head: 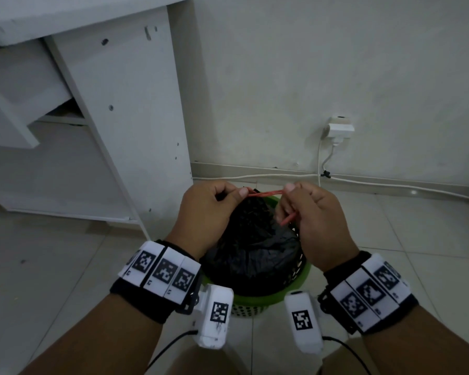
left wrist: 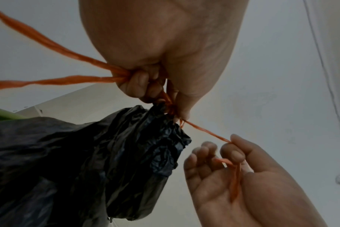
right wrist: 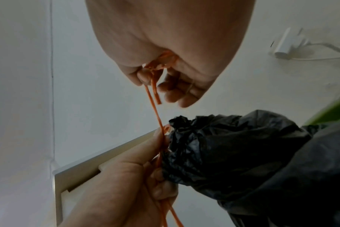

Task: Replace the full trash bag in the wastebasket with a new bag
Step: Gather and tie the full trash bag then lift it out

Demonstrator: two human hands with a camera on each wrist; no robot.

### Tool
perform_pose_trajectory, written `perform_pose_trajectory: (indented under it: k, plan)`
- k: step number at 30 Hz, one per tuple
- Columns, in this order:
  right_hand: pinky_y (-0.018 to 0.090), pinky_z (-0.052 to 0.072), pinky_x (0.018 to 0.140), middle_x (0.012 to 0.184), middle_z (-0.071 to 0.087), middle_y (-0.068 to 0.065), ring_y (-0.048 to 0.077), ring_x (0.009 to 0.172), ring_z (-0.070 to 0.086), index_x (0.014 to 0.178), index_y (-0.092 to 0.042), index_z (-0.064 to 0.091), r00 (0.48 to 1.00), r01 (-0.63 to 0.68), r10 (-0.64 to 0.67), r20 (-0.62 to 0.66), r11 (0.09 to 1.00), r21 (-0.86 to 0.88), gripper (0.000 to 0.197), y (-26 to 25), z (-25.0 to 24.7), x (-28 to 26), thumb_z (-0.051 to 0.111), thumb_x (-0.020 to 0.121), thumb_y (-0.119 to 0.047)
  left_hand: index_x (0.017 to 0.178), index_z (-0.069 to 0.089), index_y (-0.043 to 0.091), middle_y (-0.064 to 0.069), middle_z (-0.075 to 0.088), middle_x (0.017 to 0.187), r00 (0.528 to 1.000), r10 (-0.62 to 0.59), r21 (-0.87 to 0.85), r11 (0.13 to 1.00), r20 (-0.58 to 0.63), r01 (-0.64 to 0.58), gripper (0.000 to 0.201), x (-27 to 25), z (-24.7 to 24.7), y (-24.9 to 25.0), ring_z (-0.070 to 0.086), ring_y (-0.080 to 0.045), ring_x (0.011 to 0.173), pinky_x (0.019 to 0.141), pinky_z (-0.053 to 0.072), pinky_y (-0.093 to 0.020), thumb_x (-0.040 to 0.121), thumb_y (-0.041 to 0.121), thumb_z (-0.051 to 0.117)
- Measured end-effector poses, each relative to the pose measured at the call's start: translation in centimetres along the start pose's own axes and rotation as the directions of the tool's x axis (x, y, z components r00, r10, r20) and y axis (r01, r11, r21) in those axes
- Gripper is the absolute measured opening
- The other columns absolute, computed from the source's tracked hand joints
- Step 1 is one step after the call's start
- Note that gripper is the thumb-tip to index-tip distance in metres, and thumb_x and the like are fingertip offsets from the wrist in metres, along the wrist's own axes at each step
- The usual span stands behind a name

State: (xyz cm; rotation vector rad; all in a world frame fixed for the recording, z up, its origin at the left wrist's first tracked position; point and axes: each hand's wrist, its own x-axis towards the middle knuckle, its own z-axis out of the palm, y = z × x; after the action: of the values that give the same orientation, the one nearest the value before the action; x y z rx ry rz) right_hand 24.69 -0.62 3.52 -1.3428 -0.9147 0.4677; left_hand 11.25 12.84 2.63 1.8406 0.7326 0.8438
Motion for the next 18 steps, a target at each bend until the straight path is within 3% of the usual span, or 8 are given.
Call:
perform_pose_trajectory:
  k: [2, 4, 6, 7, 9, 13, 18]
  plan:
    - [0.031, 0.049, 0.065, 0.065, 0.060, 0.012, 0.022, 0.063, 0.057, 0.071, -0.002, 0.058, 0.998, -0.023, 0.028, -0.058, 0.997, 0.076, 0.037, -0.1, 0.4, 0.1, 0.047, 0.102, -0.020, 0.073, 0.075, 0.025, 0.010, 0.074, 0.072, 1.000, 0.009, 0.002, 1.000, 0.010, -0.009, 0.019, 0.0, 0.2, 0.0, 0.069, -0.008, 0.071, 0.074, 0.055, -0.030, 0.089, 0.035, 0.071]
    - [0.033, 0.053, 0.074, 0.075, 0.067, 0.009, 0.020, 0.073, 0.064, 0.079, -0.002, 0.064, 0.991, -0.079, 0.108, -0.079, 0.950, 0.302, 0.035, -0.2, 0.9, 0.8, 0.043, 0.103, -0.017, 0.073, 0.073, 0.022, 0.007, 0.072, 0.070, 1.000, 0.027, 0.007, 1.000, 0.006, -0.027, 0.021, 0.0, 0.5, 0.0, 0.065, -0.006, 0.067, 0.068, 0.052, -0.026, 0.088, 0.036, 0.072]
    - [0.036, 0.055, 0.081, 0.079, 0.069, 0.011, 0.024, 0.079, 0.066, 0.067, -0.010, 0.064, 0.980, -0.131, 0.195, -0.029, 0.753, 0.644, 0.044, -0.5, 1.2, 1.6, 0.040, 0.103, -0.019, 0.072, 0.069, 0.020, 0.006, 0.066, 0.065, 0.999, 0.050, 0.026, 0.998, 0.008, -0.051, 0.023, -0.1, 0.7, -0.2, 0.057, -0.005, 0.059, 0.060, 0.047, -0.021, 0.087, 0.037, 0.073]
    - [0.036, 0.055, 0.078, 0.074, 0.065, 0.009, 0.023, 0.073, 0.065, 0.061, -0.014, 0.057, 0.975, -0.141, 0.222, -0.008, 0.647, 0.749, 0.046, -0.7, 1.3, 1.9, 0.040, 0.102, -0.021, 0.071, 0.067, 0.020, 0.007, 0.062, 0.062, 0.998, 0.065, 0.036, 0.997, 0.022, -0.066, 0.024, 0.0, 0.8, -0.4, 0.053, -0.004, 0.057, 0.057, 0.044, -0.020, 0.087, 0.037, 0.074]
    - [0.033, 0.050, 0.065, 0.063, 0.049, 0.003, 0.017, 0.055, 0.049, 0.063, -0.017, 0.043, 0.964, -0.159, 0.266, -0.003, 0.585, 0.795, 0.040, -0.7, 1.4, 2.5, 0.042, 0.102, -0.025, 0.070, 0.063, 0.021, 0.009, 0.055, 0.059, 0.992, 0.102, 0.064, 0.992, 0.075, -0.107, 0.026, 0.2, 0.5, -0.9, 0.047, -0.004, 0.054, 0.054, 0.039, -0.020, 0.085, 0.038, 0.075]
    - [0.025, 0.030, 0.044, 0.054, 0.029, -0.002, 0.011, 0.042, 0.023, 0.063, -0.018, 0.033, 0.951, -0.219, 0.309, -0.007, 0.690, 0.690, 0.040, 0.0, 0.7, 3.0, 0.041, 0.102, -0.023, 0.068, 0.060, 0.016, 0.010, 0.048, 0.053, 0.969, 0.130, 0.160, 0.973, 0.208, -0.165, 0.032, 1.0, -0.9, -1.6, 0.042, -0.004, 0.050, 0.053, 0.036, -0.023, 0.084, 0.039, 0.075]
    - [0.026, 0.019, 0.046, 0.052, 0.024, 0.000, 0.012, 0.043, 0.018, 0.058, -0.019, 0.032, 0.974, -0.217, 0.227, 0.003, 0.928, 0.303, 0.042, 1.9, -1.1, 2.4, 0.042, 0.099, -0.022, 0.064, 0.060, 0.013, -0.003, 0.055, 0.051, 0.938, 0.156, 0.318, 0.913, 0.310, -0.257, 0.038, 1.4, -2.8, -3.3, 0.045, -0.004, 0.048, 0.052, 0.038, -0.023, 0.086, 0.041, 0.074]
